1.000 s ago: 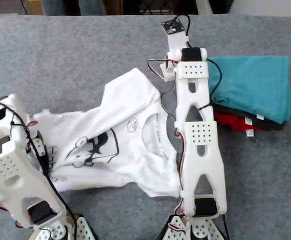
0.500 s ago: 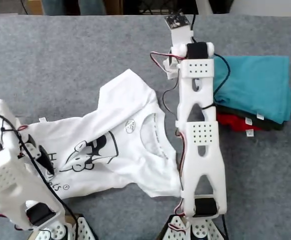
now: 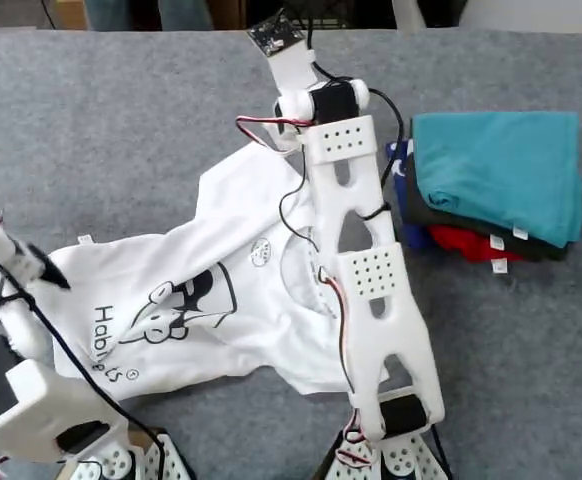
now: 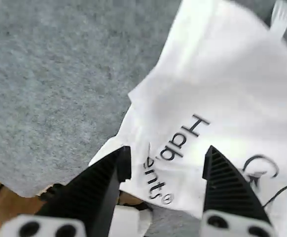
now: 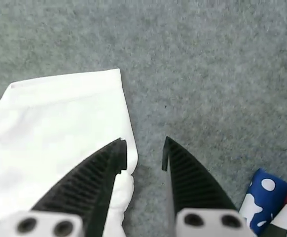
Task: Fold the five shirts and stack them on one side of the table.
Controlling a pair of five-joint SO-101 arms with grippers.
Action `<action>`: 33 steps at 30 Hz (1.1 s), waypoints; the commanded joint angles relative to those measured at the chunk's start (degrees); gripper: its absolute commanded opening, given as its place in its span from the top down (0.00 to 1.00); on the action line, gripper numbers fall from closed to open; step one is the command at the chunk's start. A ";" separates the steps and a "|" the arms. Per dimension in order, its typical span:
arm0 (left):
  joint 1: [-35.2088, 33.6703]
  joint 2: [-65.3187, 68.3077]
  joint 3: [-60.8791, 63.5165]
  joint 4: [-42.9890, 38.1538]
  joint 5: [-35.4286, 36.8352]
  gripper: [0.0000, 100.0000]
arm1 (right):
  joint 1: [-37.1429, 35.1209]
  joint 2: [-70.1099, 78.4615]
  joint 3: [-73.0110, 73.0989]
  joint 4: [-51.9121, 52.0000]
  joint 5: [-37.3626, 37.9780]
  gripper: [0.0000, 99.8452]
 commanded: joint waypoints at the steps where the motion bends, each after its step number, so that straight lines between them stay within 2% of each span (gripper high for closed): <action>1: 4.09 1.32 -6.81 -4.66 15.65 0.75 | -0.26 -4.09 1.80 -1.23 0.62 0.87; 7: 7.16 12.75 -12.44 -14.42 28.13 0.75 | -0.26 -4.09 3.12 -1.32 0.62 0.87; 12: 7.16 23.82 -17.71 -14.24 34.81 0.75 | -0.26 -4.00 3.21 -1.32 0.70 0.87; 19: 7.43 34.81 -24.48 -5.10 35.08 0.75 | -0.26 -2.77 2.86 -2.20 0.70 0.87; 24: 7.78 42.37 -29.23 -5.27 34.81 0.88 | -0.26 -0.75 2.68 -3.34 0.70 0.87; 29: 7.87 45.71 -40.66 -4.92 34.81 0.90 | -0.44 -0.66 2.59 -3.34 0.70 0.87; 33: 8.48 46.15 -51.74 -5.36 34.20 0.96 | -1.49 -0.31 2.68 -5.01 0.26 0.87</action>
